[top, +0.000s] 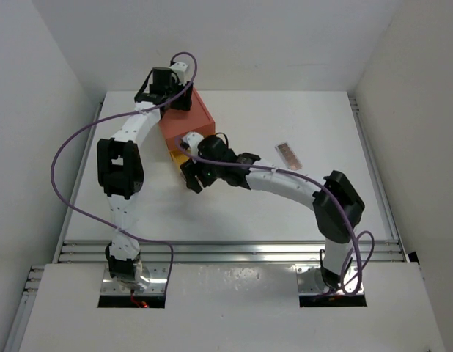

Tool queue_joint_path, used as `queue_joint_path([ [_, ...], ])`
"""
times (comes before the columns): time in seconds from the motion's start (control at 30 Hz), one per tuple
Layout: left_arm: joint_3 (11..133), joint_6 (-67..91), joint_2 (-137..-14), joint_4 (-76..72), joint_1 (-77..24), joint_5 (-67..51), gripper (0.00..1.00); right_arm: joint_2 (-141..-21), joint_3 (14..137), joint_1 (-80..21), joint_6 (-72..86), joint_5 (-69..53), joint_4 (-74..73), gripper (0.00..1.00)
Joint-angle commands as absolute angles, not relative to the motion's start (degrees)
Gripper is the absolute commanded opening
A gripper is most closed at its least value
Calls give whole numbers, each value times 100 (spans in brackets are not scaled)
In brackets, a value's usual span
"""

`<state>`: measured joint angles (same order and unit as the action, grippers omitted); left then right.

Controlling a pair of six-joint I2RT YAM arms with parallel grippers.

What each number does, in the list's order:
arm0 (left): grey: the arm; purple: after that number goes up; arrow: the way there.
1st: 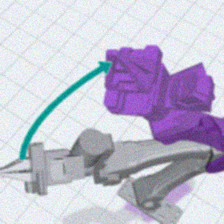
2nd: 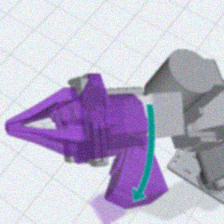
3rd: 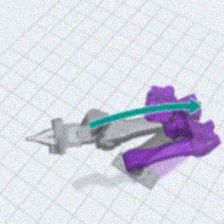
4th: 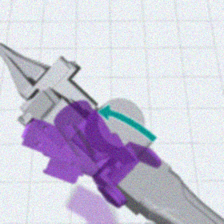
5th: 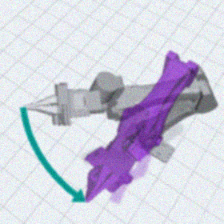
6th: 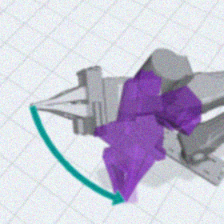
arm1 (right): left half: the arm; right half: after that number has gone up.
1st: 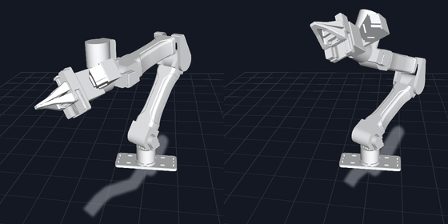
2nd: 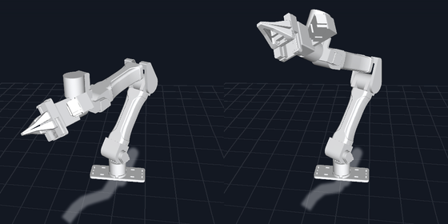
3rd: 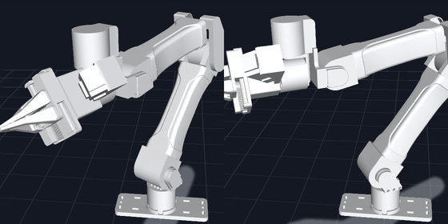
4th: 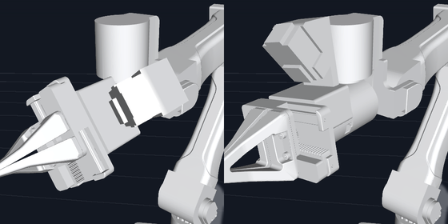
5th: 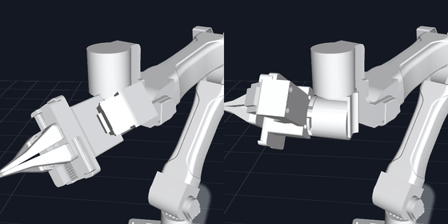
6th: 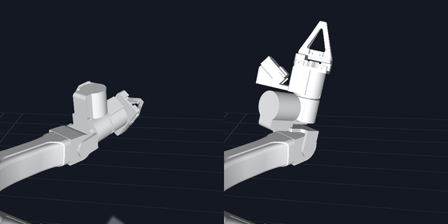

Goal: Organize the makeup

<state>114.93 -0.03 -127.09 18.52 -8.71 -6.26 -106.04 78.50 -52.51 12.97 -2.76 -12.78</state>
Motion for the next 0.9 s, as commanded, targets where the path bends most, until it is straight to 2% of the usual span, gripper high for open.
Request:
queue_joint_path([
  [0.0,11145,-70,-13166,2927,-923,-475,66,-10757,8618,-5028,1468,217,-669,20],
  [0.17,11145,-70,-13166,2927,-923,-475,66,-11987,9850,-4896,1213,887,-624,20],
  [0.33,11145,-70,-13166,2927,-870,-475,66,-12787,10475,-4773,1169,1353,-623,18],
  [0.67,11145,-70,-13219,2927,-817,-475,66,-12955,10160,-4790,1591,1240,-1001,18],
  [0.77,11145,-70,-13219,2927,-817,-475,66,-12920,10047,-4781,1749,1178,-1177,30],
  [0.87,11197,-70,-13271,2927,-817,-475,66,-12797,9923,-4781,1784,1116,-1221,46],
])
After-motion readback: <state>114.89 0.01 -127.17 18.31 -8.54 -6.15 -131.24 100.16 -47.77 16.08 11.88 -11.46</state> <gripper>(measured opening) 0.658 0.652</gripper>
